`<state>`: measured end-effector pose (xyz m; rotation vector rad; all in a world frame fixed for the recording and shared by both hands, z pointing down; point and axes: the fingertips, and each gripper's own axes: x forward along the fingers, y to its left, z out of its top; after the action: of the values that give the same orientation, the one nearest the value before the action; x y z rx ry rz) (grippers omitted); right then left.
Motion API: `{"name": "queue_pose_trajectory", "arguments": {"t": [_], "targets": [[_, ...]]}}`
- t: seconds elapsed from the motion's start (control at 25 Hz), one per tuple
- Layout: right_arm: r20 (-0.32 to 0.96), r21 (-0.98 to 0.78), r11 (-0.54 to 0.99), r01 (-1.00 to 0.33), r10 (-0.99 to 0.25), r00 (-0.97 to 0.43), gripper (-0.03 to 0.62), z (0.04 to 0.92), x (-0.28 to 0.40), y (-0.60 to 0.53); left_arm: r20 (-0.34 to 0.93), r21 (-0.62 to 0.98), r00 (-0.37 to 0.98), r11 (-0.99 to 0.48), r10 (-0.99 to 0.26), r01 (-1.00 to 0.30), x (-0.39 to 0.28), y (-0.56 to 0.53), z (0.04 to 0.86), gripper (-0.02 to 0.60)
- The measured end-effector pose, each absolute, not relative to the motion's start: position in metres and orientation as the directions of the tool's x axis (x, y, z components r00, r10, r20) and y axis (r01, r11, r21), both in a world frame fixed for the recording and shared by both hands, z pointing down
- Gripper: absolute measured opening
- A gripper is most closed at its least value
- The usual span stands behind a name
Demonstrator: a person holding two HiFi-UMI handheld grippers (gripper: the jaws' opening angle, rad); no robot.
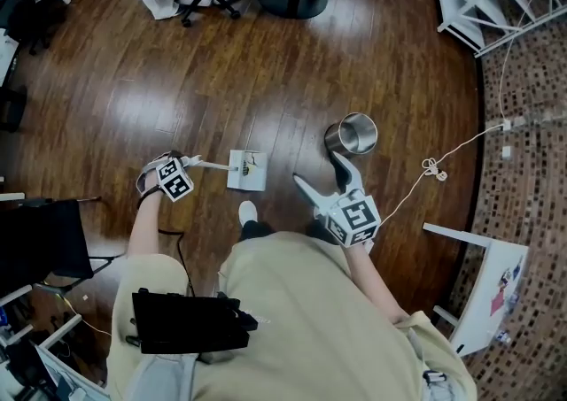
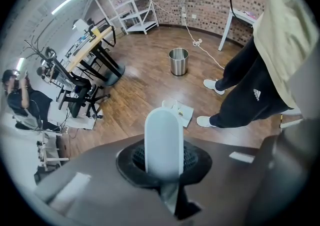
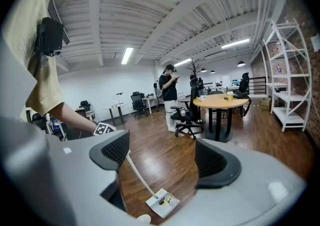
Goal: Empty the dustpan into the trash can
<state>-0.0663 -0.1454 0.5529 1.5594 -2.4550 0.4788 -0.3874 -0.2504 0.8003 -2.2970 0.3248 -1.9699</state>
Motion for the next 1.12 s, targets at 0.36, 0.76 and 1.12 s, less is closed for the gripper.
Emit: {"name": "queue_pose_trajectory", "arguments": {"t": [0.36,0.76,1.12], "targets": [[0.298,-0.187,0.401,-0.897,-0.847,-0.441,0.398,0.546,-0.06,-0.139,0.961,-0.236,0.118,-0.965,-0.25,-0.118,-0.367,-0.228,0.783,0.017],[0.27,-0.223,0.393,-0.892,-0.854,-0.444,0.383,0.545,-0.043,-0.134,0.967,-0.223,0.084,-0.96,-0.239,-0.169,-0.356,-0.217,0.739,0.017],[0.243,-0.245,0.379,-0.893,-0.867,-0.434,0.379,0.545,-0.024,-0.133,0.968,-0.213,0.06,-0.923,-0.244,-0.322,-0.354,-0.23,0.661,0.017]]}}
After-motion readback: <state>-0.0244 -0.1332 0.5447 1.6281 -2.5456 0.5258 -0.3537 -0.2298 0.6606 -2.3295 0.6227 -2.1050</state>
